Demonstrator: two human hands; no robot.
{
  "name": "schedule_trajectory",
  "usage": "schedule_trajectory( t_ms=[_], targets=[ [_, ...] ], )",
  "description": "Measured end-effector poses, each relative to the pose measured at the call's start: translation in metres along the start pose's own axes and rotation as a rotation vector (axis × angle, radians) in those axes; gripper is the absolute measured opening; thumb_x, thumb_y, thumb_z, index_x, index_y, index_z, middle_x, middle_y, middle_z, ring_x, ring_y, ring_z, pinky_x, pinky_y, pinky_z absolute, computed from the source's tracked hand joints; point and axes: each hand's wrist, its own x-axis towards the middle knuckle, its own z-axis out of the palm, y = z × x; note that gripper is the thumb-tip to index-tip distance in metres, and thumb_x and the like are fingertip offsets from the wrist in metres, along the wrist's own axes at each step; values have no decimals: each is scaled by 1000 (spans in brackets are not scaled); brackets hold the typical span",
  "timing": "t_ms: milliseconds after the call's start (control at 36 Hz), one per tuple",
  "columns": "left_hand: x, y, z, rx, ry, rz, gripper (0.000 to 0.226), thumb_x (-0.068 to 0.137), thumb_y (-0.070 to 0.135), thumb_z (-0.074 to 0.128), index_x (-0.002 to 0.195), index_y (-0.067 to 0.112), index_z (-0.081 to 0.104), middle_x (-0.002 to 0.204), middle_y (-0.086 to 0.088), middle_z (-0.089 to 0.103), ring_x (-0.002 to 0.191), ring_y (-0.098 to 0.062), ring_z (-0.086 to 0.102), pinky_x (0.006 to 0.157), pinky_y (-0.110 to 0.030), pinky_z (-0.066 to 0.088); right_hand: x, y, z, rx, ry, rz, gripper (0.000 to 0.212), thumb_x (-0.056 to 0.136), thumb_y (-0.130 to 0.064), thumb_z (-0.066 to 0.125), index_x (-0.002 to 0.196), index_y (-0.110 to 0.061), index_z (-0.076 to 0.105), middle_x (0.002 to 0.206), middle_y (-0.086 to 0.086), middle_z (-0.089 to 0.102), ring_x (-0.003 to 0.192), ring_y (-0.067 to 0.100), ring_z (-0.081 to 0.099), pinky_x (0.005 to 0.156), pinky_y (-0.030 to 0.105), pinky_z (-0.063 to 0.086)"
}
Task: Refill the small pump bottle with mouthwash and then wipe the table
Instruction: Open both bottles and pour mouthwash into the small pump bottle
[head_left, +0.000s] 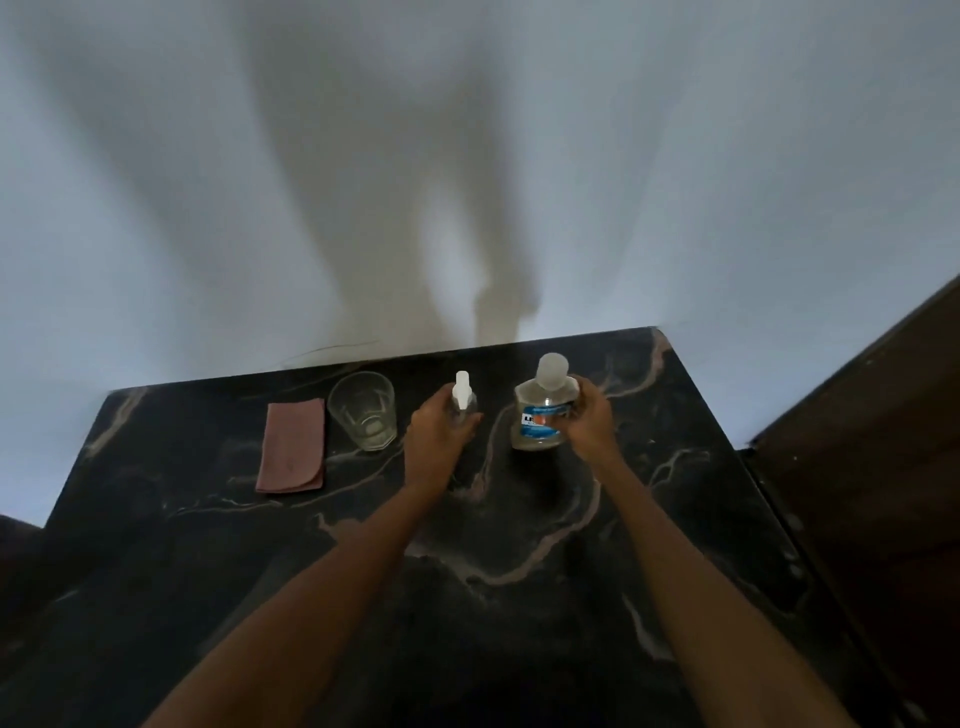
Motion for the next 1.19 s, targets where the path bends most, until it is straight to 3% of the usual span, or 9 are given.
schedule_trajectory(
  t_ms=[83,222,361,500,611,722,833,1083,1194],
  targets=[
    [-17,4,-7,12,-23,36,42,79,19,67,117,9,54,110,-12,65,100,-21,62,86,-37,53,-19,1,-6,29,29,19,51,76,-1,68,122,-5,47,129,15,52,120,30,48,100,41,40],
    [-52,12,-21,-13,-13,71,37,79,18,68,112,6,57,103,-14,67,92,-22,63,80,-29,50,-58,4,-18,57,36,-3,51,74,-1,69,120,-4,47,126,16,53,118,30,50,100,42,40],
    [-92,13,-29,-28,-35,77,33,78,22,69,106,8,59,99,-9,67,85,-11,58,72,-16,44,-98,12,-26,99,25,-17,51,70,4,71,117,-4,50,121,15,57,113,28,53,95,41,45],
    [-134,-1,-31,-58,-84,53,48,75,30,69,117,11,55,107,-6,66,96,-14,62,83,-36,54,-139,31,-33,166,-3,-13,46,66,9,72,102,-13,54,106,9,60,105,27,58,81,32,51],
    [-164,-4,-32,-91,-94,41,49,75,28,70,118,13,54,110,-4,65,99,-11,61,86,-36,54,-169,39,-38,201,-3,7,45,66,13,69,104,-8,54,105,7,59,99,19,57,73,20,48],
    [-191,-1,-34,-109,-105,8,41,73,24,72,111,17,57,104,-2,66,91,-7,62,81,-30,54,-193,55,-43,200,9,31,47,67,13,68,103,-13,54,107,6,59,103,21,56,78,26,48],
    [-210,-8,-32,-90,-129,-43,44,70,26,75,110,18,58,105,0,66,95,-10,62,83,-33,54,-212,63,-48,220,4,52,49,67,14,67,105,-13,52,107,4,58,104,19,55,78,24,47],
    [-240,-17,-28,-63,-190,-116,55,71,27,74,122,19,52,118,0,62,106,-10,58,91,-35,51,-235,78,-49,230,-21,56,50,67,14,67,104,-16,51,108,5,58,105,21,54,88,37,47],
    [-248,-17,-27,-57,-180,-106,54,71,26,74,120,18,54,116,-1,63,105,-10,58,90,-32,51,-239,81,-48,233,-23,47,50,67,14,67,104,-15,51,106,5,58,103,21,55,83,32,48]
  ],
)
